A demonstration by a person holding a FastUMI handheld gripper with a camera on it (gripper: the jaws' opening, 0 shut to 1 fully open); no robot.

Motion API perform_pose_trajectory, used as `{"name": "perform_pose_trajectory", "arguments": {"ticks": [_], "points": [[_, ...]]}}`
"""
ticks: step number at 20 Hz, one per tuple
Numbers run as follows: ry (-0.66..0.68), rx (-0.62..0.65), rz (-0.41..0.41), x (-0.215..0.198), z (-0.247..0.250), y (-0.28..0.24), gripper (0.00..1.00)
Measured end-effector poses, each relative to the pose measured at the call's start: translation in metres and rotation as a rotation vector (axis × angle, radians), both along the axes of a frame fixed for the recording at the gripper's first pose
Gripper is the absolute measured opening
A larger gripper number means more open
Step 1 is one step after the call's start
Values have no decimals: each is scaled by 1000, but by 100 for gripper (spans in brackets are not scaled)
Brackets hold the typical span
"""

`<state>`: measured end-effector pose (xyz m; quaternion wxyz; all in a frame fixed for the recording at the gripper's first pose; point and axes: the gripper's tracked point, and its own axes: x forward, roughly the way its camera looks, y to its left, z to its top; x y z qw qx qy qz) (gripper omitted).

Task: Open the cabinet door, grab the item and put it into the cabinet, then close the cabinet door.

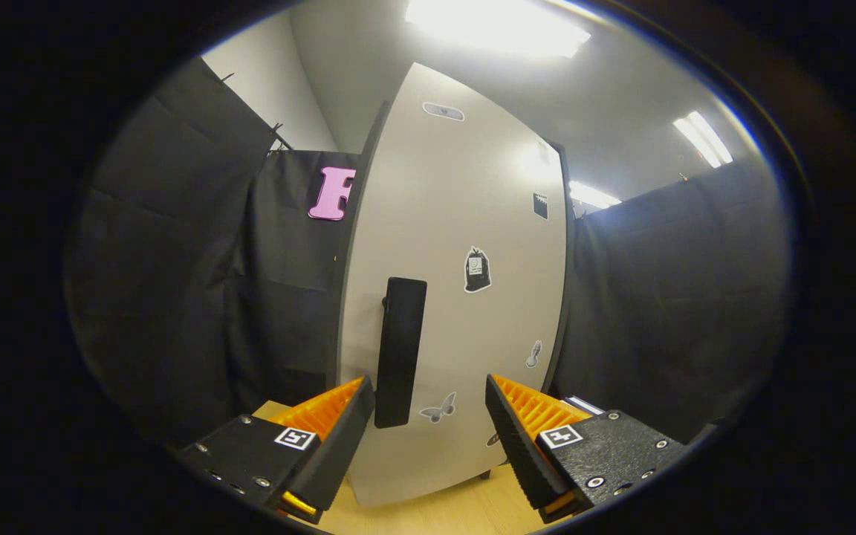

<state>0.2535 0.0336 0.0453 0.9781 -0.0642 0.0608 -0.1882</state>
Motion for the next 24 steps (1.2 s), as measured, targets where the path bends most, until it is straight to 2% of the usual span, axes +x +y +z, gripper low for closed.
{"name": "perform_pose_trajectory", "arguments": {"ticks": [5, 11, 19, 24], "points": [[-48, 63, 97, -62, 20, 11, 95], [-41, 119, 153, -138, 30, 10, 94], [-11, 156, 233, -195, 25, 12, 95], [5, 205, 279, -212, 18, 16, 95]]}}
